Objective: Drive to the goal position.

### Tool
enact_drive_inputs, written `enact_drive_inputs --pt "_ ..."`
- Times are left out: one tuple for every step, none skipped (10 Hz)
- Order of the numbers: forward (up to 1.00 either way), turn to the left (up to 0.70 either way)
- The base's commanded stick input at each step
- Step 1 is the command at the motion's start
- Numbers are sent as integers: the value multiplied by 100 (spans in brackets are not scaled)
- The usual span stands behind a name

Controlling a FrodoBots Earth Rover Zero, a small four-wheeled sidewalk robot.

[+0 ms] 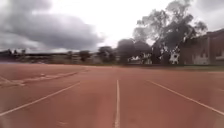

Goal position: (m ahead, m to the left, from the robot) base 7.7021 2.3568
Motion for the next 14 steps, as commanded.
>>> enact_drive_inputs --pt "45 0" --pt "45 0" --pt "45 0" --pt "45 0" --pt "45 0" --pt "45 0" --pt "45 0" --pt "45 0" --pt "45 0" --pt "45 0" --pt "45 0" --pt "45 0" --pt "45 0" --pt "45 0"
